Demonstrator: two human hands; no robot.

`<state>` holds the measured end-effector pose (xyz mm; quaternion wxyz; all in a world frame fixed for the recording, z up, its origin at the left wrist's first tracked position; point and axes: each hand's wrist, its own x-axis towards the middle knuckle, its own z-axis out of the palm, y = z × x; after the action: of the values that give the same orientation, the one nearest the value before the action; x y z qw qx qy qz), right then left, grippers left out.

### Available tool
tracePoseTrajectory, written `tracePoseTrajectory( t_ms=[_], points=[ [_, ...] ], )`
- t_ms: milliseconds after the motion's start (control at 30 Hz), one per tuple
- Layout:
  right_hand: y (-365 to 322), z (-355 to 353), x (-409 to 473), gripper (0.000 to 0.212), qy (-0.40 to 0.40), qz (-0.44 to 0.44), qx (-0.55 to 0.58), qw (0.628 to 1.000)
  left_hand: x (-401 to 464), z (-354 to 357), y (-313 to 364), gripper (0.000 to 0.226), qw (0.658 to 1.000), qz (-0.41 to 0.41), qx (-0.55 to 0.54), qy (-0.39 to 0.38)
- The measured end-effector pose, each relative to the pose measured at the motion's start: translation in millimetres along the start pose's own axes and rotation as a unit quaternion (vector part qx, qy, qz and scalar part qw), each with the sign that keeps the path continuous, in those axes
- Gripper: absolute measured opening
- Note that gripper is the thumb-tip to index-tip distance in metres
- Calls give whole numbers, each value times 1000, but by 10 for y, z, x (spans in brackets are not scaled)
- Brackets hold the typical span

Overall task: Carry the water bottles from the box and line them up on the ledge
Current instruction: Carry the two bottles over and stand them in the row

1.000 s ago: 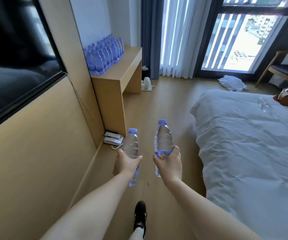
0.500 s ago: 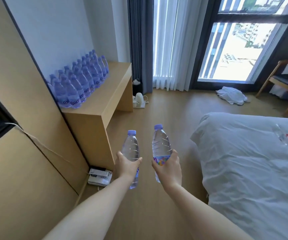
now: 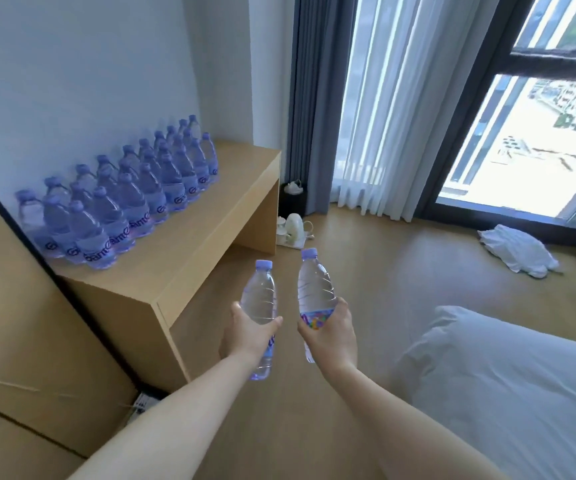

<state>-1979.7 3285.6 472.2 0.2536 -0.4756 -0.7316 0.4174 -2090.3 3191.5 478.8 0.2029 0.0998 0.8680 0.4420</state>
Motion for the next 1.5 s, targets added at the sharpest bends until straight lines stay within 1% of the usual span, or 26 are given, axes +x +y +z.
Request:
tracePoseTrajectory(
  t_ms=[133,233,333,500,700,800,900,1067,1133,1233,1333,1433,1500],
  points=[
    [-174,96,681,53,-30,-2,30,999,499,225,313,65,998,-12,-53,16],
    [-188,239,1207,59,-52,-12,32,998,981,417,521,64,998,-19,-58,19],
    [-216,468,1769,60,-60,-21,36,997,1543,617,702,65,998,-12,-51,24],
    [-525,850,2876,66,-83,-47,26,995,2618,815,1159,60,997,-8,-67,27],
    [-956,1235,3978,61,-88,-53,38,994,3700,766,1756,64,999,-6,-30,29],
    [-1075,1430,4414,55,-98,-60,35,993,4105,744,1899,65,999,2,-11,30],
    [-1182,1673,4861,53,-115,-67,40,990,4538,769,1981,65,999,-18,-16,44],
    [-1289,2128,5664,57,-172,-101,10,980,5262,919,2106,63,991,-68,-70,91],
    [-1367,2315,6042,56,-200,-98,22,975,5589,997,2192,63,987,-77,-92,109],
    [-1524,2557,6589,59,-258,-69,62,962,6036,1090,2355,61,976,-92,-136,143],
    [-1703,2789,7114,62,-332,-27,85,939,6411,1131,2523,60,960,-118,-182,175],
    [-1848,2993,7603,64,-403,1,93,910,6759,1144,2646,57,936,-146,-250,201],
    [-1907,3138,7827,64,-443,18,97,891,6965,1119,2683,55,918,-165,-297,205]
  ],
)
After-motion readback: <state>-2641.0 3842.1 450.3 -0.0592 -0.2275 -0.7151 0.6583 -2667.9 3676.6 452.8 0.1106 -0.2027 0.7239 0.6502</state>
